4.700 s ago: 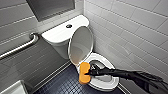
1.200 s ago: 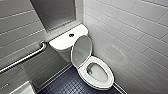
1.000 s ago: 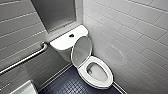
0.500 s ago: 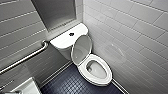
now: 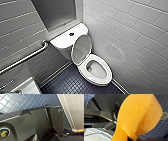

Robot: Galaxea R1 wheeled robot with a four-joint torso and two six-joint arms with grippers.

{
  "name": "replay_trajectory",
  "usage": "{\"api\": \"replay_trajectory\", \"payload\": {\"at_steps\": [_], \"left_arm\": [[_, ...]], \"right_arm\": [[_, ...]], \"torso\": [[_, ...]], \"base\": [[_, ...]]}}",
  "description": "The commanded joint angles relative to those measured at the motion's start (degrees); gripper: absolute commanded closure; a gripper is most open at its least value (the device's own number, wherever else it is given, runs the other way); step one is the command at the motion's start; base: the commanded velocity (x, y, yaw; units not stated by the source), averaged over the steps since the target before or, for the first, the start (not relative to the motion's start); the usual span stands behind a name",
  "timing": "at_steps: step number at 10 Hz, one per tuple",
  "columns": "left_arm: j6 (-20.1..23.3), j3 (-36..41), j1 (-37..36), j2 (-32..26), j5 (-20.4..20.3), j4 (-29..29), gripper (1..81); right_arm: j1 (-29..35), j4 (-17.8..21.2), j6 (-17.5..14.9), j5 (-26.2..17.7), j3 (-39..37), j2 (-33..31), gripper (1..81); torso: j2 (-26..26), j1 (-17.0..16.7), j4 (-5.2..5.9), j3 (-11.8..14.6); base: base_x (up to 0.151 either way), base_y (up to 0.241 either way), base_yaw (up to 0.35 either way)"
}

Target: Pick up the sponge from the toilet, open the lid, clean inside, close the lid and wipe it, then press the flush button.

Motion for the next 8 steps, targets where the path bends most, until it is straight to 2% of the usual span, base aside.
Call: {"api": "replay_trajectory", "payload": {"at_steps": [1, 3, 6, 8], "left_arm": [[-0.2, 5.6, -11.6, -4.0, 5.5, -11.0, 1.0], [-0.2, 5.2, -18.1, -4.5, 9.3, -17.2, 1.0], [-0.2, 4.2, -26.2, -6.4, 9.2, -25.7, 1.0], [-0.2, 2.2, -31.1, -6.5, 8.8, -33.6, 1.0]], "right_arm": [[-2.2, -1.7, -0.2, -5.0, -1.5, 0.9, 81.1], [-2.1, -1.7, -0.1, -5.1, -2.1, 1.5, 81.1], [-2.4, -2.5, -0.1, -5.1, -2.3, 1.3, 81.1], [-2.4, -2.5, -0.1, -5.1, -2.5, 1.5, 81.1]], "torso": [[0.0, 0.0, 0.00, 0.0], [0.0, 0.0, 0.00, 0.0], [0.0, 0.0, 0.00, 0.0], [0.0, 0.0, 0.00, 0.0]], "base": [[0.000, 0.000, 0.000], [0.000, 0.000, 0.000], [0.000, 0.000, 0.000], [0.000, 0.000, 0.000]]}}
